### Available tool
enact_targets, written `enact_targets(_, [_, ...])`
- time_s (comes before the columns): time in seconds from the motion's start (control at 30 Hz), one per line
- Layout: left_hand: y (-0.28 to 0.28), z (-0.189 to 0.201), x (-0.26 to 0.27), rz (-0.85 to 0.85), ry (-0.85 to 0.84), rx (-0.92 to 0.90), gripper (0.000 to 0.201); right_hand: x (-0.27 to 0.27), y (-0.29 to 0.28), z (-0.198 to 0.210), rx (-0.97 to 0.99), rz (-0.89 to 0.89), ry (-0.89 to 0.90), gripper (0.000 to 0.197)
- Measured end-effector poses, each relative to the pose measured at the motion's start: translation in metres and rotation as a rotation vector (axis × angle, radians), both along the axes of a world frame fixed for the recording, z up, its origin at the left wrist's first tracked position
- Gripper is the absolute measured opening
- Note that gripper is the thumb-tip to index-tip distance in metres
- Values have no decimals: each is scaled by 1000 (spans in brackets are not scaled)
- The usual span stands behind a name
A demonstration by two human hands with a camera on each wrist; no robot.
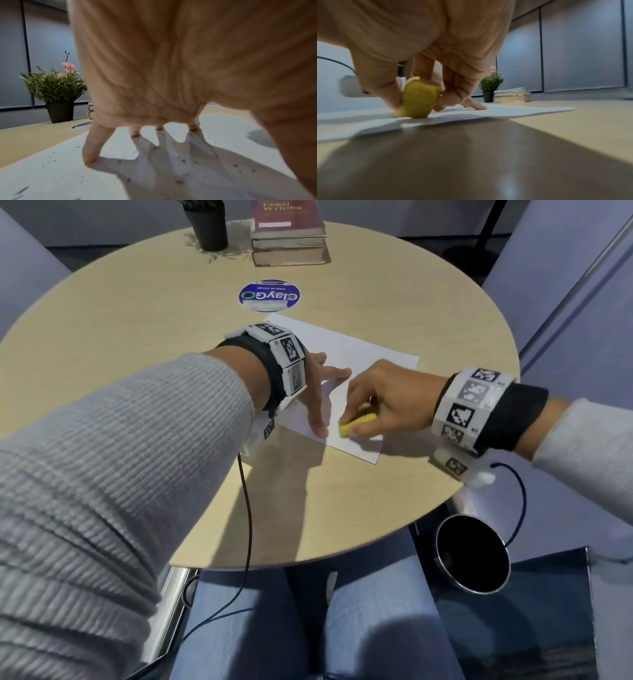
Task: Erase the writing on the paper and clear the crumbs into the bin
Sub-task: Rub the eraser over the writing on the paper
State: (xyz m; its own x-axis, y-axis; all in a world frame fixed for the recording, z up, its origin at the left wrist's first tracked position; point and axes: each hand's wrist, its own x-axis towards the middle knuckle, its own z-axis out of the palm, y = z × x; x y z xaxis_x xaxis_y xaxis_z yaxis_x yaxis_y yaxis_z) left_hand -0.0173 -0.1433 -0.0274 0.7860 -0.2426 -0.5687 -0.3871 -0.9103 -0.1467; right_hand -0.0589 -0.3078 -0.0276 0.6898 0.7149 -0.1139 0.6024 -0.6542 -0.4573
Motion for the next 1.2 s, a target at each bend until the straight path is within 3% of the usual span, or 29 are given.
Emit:
enact_targets(0.1, [0,2,2,-2,5,25,124,25,-11,3,-9,-145,-88,18])
enact_targets(0.3, [4,4,0,-41,3,-119,122,-10,7,-1,-45,84,-67,17])
enact_targets(0.47, [-2,4,0,-8,11,34,123,32,-18,1,-43,-154,-126,16])
enact_targets(0.67, [-12,16,-5,-76,-52,12,116,33,-18,-1,-31,-207,-106,12])
enact_targets(0.77, [-20,10,-5,-148,-69,45,125,35,-19,-4,-35,-199,-104,14])
enact_targets(0.87, [-19,-3,-4,-105,-52,6,131,35,-18,-3,-38,-204,-105,16])
enact_targets(1.03, [-12,9,-6,-81,-16,-180,117,-1,-6,-3,-39,17,-53,16])
enact_targets(1.13, [-13,7,-6,-82,-13,-172,121,23,-20,2,-26,-112,-82,14])
enact_targets(1.2, [-17,0,-6,-81,-13,-64,131,39,-29,4,-48,-207,-143,15])
